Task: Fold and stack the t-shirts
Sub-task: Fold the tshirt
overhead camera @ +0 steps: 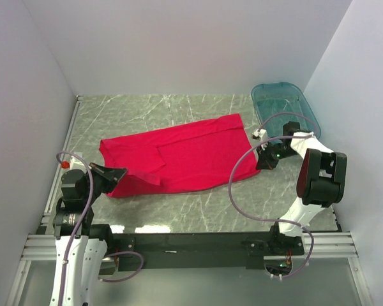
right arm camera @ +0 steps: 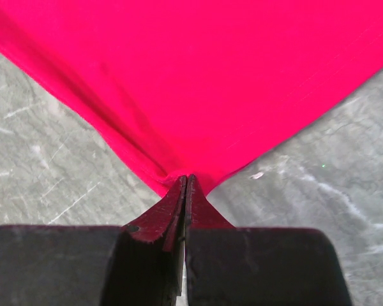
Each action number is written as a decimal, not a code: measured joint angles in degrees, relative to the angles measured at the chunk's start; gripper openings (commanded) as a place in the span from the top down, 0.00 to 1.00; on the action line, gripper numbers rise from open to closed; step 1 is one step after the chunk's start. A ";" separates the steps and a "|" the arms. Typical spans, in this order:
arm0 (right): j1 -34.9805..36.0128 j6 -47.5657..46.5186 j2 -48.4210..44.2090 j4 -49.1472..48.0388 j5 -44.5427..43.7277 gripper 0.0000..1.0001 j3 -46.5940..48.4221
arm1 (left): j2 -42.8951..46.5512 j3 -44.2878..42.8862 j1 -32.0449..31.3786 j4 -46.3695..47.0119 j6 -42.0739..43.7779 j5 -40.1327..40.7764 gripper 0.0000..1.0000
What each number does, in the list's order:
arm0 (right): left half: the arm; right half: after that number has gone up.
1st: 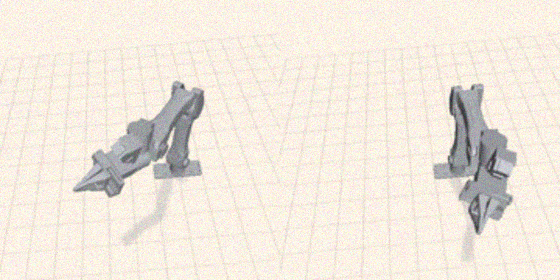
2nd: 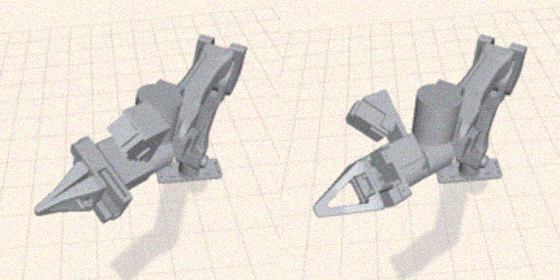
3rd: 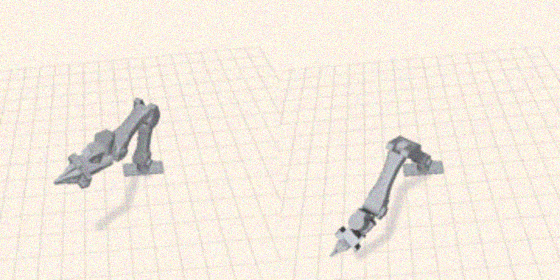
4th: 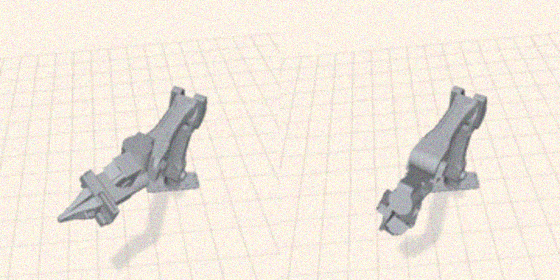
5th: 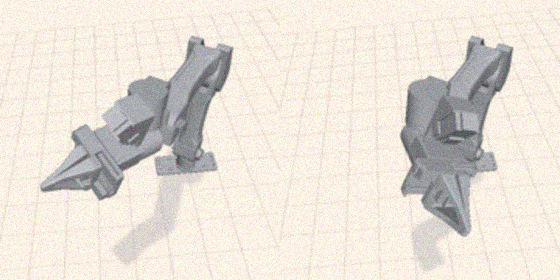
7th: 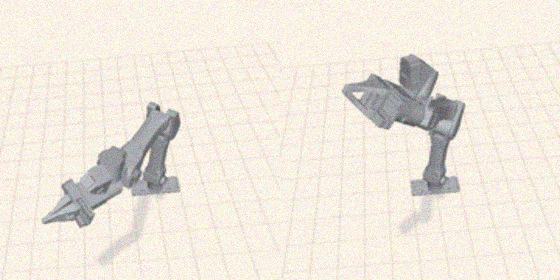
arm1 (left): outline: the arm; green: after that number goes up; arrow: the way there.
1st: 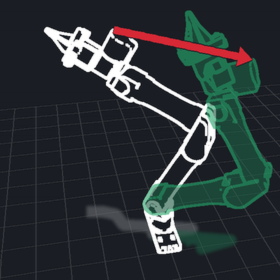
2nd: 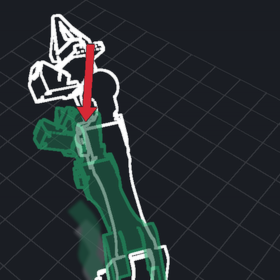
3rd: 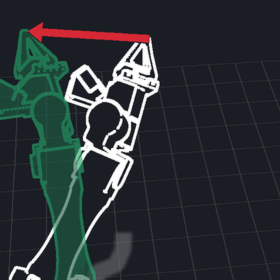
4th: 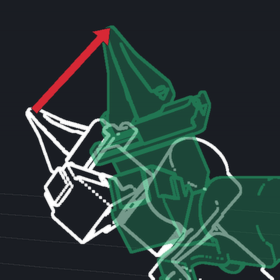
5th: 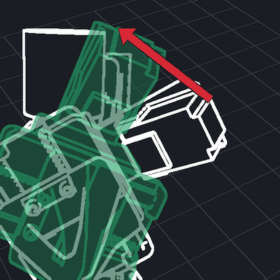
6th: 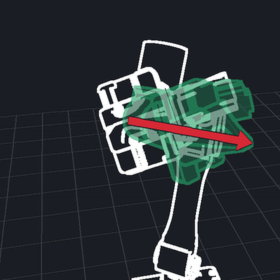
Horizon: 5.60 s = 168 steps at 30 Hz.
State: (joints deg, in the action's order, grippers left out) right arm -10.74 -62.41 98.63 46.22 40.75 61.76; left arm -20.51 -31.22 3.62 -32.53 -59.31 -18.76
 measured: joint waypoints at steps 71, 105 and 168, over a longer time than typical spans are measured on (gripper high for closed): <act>7.65 13.99 11.47 -1.38 -5.79 1.00 19.61 | -20.61 -3.52 0.00 19.04 7.69 8.83 0.99; 10.14 16.72 16.28 -1.09 -9.60 1.00 28.24 | -23.69 -3.52 0.00 19.89 9.33 13.09 0.99; 13.99 22.14 24.46 -0.79 -15.63 1.00 39.58 | -25.66 -3.52 0.70 20.72 11.69 15.69 0.99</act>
State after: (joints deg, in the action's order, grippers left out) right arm 3.25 -40.27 123.09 45.43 25.12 101.34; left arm -46.17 -34.74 4.32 -11.81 -47.62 -3.07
